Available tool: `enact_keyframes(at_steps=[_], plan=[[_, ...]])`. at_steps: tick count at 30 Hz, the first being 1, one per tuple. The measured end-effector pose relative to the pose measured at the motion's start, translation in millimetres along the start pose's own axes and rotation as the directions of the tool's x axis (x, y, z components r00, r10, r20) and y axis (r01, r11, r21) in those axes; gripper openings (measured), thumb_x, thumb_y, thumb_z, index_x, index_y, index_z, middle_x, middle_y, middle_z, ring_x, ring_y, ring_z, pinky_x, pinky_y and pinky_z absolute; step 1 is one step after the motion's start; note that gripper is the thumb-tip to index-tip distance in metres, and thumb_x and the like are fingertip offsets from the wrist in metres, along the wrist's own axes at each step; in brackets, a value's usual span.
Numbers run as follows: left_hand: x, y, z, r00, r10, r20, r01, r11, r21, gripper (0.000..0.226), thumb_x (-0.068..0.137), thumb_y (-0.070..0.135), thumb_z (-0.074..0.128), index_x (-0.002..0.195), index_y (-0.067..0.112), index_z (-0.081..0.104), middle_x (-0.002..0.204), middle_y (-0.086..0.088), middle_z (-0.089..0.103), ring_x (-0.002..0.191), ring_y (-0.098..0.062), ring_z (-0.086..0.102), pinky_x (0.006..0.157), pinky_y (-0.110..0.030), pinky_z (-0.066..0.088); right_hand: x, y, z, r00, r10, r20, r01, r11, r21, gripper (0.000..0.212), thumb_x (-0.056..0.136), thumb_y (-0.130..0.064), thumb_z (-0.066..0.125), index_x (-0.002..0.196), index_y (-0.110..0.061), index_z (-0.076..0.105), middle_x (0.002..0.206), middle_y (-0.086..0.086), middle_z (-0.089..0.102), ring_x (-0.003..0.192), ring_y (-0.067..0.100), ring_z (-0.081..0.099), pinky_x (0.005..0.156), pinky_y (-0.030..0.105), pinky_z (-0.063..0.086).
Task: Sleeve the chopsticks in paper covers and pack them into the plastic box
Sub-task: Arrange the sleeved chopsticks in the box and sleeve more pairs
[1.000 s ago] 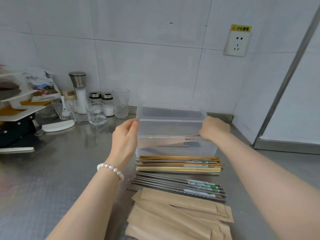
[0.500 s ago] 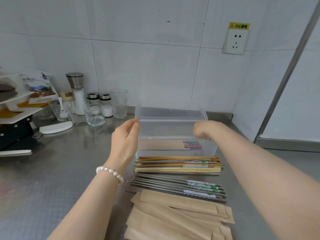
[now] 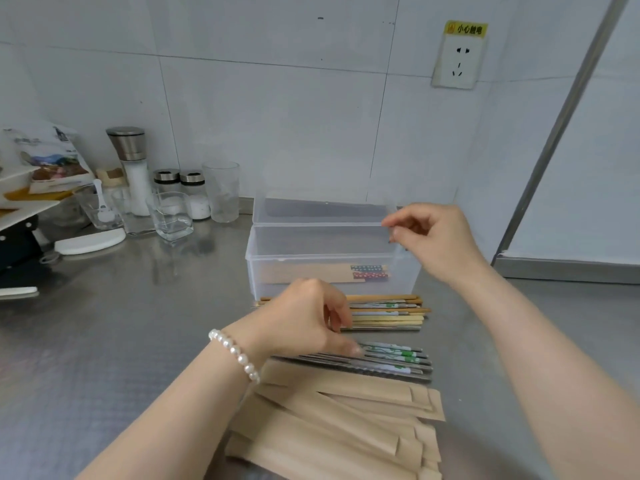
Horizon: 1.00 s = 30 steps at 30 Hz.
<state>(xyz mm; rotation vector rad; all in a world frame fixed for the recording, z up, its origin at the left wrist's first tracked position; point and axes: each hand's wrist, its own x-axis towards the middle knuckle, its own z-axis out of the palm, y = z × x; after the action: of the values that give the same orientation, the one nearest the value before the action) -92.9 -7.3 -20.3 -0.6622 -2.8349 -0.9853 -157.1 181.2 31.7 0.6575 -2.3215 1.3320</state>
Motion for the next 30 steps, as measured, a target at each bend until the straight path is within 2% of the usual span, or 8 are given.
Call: enact_keyframes(at_steps=[4, 8, 12, 16, 21, 25, 27, 30], plan=[[-3, 14, 6, 0.991, 0.038, 0.131, -0.045, 0.998, 0.047, 0.037, 0.055, 0.036, 0.086, 0.085, 0.02, 0.07, 0.079, 0.009, 0.061, 0.069, -0.004, 0.052, 0.064, -0.015, 0.043, -21, 12, 7, 0.975, 0.043, 0.217, -0.041, 0.999, -0.011, 0.016, 0.077, 0.003, 0.068, 0.079, -0.012, 0.071, 0.063, 0.003, 0.062, 0.061, 0.011, 0.054, 0.063, 0.023, 0.046], [-4, 19, 13, 0.977, 0.013, 0.211, -0.031, 0.996, 0.079, 0.038, 0.052, 0.038, 0.087, 0.081, 0.022, 0.07, 0.081, 0.007, 0.066, 0.074, -0.008, 0.056, 0.067, -0.02, 0.045, -32, 21, 4, 0.837, 0.197, 0.511, -0.008, 0.937, -0.349, 0.007, 0.073, -0.012, 0.075, 0.075, -0.017, 0.071, 0.056, -0.011, 0.056, 0.049, -0.003, 0.049, 0.057, 0.016, 0.041], [-4, 22, 14, 0.967, -0.008, 0.256, -0.011, 0.997, 0.075, 0.038, 0.051, 0.033, 0.088, 0.081, 0.019, 0.07, 0.074, 0.008, 0.064, 0.07, -0.006, 0.056, 0.059, -0.014, 0.042, -37, 18, -10, 0.656, 0.356, 0.665, -0.075, 0.908, -0.413, 0.01, 0.071, -0.013, 0.078, 0.071, -0.017, 0.068, 0.049, -0.009, 0.057, 0.054, 0.011, 0.054, 0.059, 0.031, 0.048], [-4, 25, 17, 0.959, -0.017, 0.284, -0.007, 0.996, 0.084, 0.033, 0.054, 0.027, 0.087, 0.08, 0.02, 0.069, 0.071, 0.014, 0.061, 0.063, 0.004, 0.052, 0.055, -0.006, 0.037, -37, 18, -13, 0.559, 0.423, 0.713, -0.073, 0.882, -0.466, 0.012, 0.07, -0.012, 0.078, 0.075, -0.013, 0.068, 0.057, -0.004, 0.06, 0.063, 0.021, 0.058, 0.064, 0.038, 0.05], [-3, 19, 17, 0.973, -0.017, 0.229, 0.007, 0.999, 0.046, 0.033, 0.055, 0.027, 0.087, 0.082, 0.023, 0.069, 0.076, 0.009, 0.066, 0.067, -0.002, 0.057, 0.06, -0.01, 0.043, -37, 17, -15, 0.54, 0.433, 0.722, -0.09, 0.882, -0.462, 0.011, 0.074, -0.015, 0.075, 0.071, -0.02, 0.066, 0.051, -0.01, 0.06, 0.05, 0.008, 0.054, 0.054, 0.027, 0.042], [-2, 11, 9, 0.996, -0.041, 0.073, 0.043, 0.999, -0.021, 0.032, 0.056, 0.024, 0.085, 0.081, 0.028, 0.067, 0.078, 0.009, 0.065, 0.071, -0.003, 0.058, 0.071, -0.021, 0.05, -35, 18, -16, 0.681, 0.345, 0.646, -0.169, 0.932, -0.319, 0.013, 0.086, -0.021, 0.063, 0.075, -0.016, 0.067, 0.059, -0.005, 0.061, 0.051, 0.005, 0.053, 0.049, 0.016, 0.039], [-1, 7, 5, 0.999, -0.041, -0.001, 0.041, 0.999, -0.027, 0.033, 0.056, 0.021, 0.084, 0.082, 0.031, 0.066, 0.079, 0.012, 0.062, 0.072, -0.004, 0.057, 0.071, -0.023, 0.05, -35, 19, -16, 0.718, 0.327, 0.615, -0.249, 0.945, -0.213, 0.02, 0.091, -0.024, 0.056, 0.079, -0.014, 0.069, 0.061, -0.006, 0.063, 0.056, 0.007, 0.054, 0.053, 0.018, 0.04], [1, 3, 3, 0.996, -0.003, -0.088, 0.003, 1.0, -0.005, 0.033, 0.059, 0.013, 0.081, 0.086, 0.027, 0.068, 0.083, 0.012, 0.057, 0.071, -0.003, 0.053, 0.066, -0.012, 0.044, -37, 19, -16, 0.655, 0.298, 0.695, -0.343, 0.936, -0.078, 0.013, 0.084, -0.024, 0.062, 0.085, -0.015, 0.071, 0.064, -0.005, 0.068, 0.058, 0.009, 0.059, 0.057, 0.022, 0.042]])
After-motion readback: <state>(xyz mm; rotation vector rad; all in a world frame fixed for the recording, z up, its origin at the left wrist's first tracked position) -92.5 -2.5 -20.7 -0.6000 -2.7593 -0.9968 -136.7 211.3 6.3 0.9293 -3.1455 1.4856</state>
